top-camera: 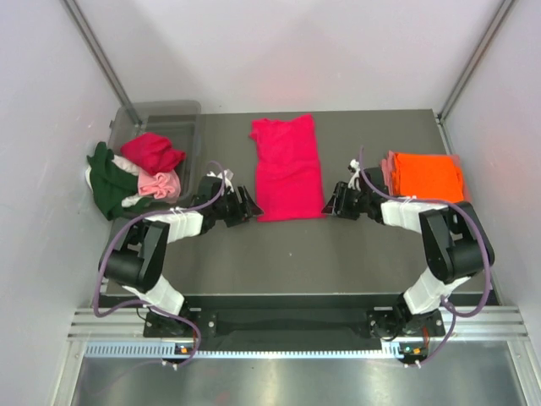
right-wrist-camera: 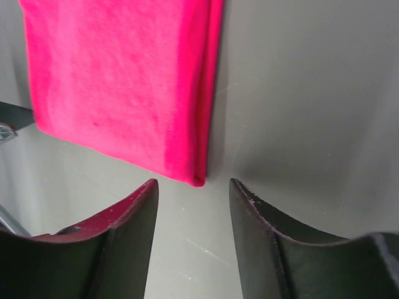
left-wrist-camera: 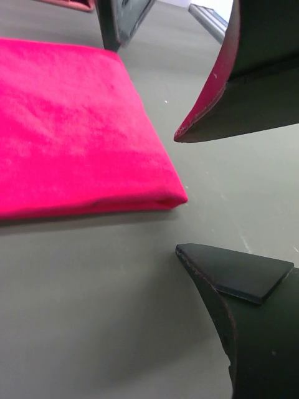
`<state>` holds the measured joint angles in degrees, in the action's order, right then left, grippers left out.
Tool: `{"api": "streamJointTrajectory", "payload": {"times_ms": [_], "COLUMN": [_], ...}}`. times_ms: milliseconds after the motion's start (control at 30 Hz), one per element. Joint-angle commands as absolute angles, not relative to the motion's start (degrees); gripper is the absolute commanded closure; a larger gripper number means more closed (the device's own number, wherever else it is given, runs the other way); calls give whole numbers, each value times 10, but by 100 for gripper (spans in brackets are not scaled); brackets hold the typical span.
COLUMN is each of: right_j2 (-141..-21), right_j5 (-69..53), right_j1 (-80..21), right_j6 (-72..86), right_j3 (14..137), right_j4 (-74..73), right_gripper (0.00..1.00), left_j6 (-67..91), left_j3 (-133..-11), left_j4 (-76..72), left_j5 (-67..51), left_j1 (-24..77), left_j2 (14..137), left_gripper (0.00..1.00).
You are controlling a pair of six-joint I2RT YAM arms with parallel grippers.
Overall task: Fold and stack the t-shirts
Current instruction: Fold the tshirt
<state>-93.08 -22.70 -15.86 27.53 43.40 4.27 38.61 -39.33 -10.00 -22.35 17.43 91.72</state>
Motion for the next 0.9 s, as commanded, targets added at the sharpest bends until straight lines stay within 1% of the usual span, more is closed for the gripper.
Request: {"api": "streamJointTrajectory", "payload": {"times_ms": [0,100,133,233,267,300,333,400,467,500,633,800,867], "right_j2": [-951,-969,-974,-985,-987,-989,-991,-994,-997,-997,-991,-988,-988], "right_j5": [-242,-252,-253,-254,-255,-255,-255,-253,-251,-252,-254,-255,-258], "right_j1": [-154,-155,-155,-156,-156,-157,-159,-159,-161,-161,-163,-163,-163], "right_j6": [279,285,287,287,289,288,289,287,285,284,282,279,280], "right_j3": [453,454,454,459,461,461,463,465,466,467,463,461,461], "right_j4": [68,66,67,65,65,67,66,63,62,62,68,71,72], "right_gripper": [53,54,55,61,62,66,67,73,79,84,87,87,87], "left_j6": [384,386,386,383,382,381,381,377,371,370,367,366,361], "left_j3": [-402,-410,-412,-421,-423,-423,-423,-423,-427,-429,-441,-450,-454], "left_j4": [-120,-113,-112,-97,-90,-87,-86,-77,-71,-68,-57,-40,-32], "left_j5": [-228,-224,-223,-210,-199,-195,-193,-173,-166,-161,-164,-152,-144], "left_j1": [181,185,186,192,194,196,199,205,214,216,223,223,223], "left_j2": [936,945,949,956,955,954,951,947,942,943,961,970,970], "left_gripper": [29,30,33,37,40,41,43,47,49,51,53,56,60]}}
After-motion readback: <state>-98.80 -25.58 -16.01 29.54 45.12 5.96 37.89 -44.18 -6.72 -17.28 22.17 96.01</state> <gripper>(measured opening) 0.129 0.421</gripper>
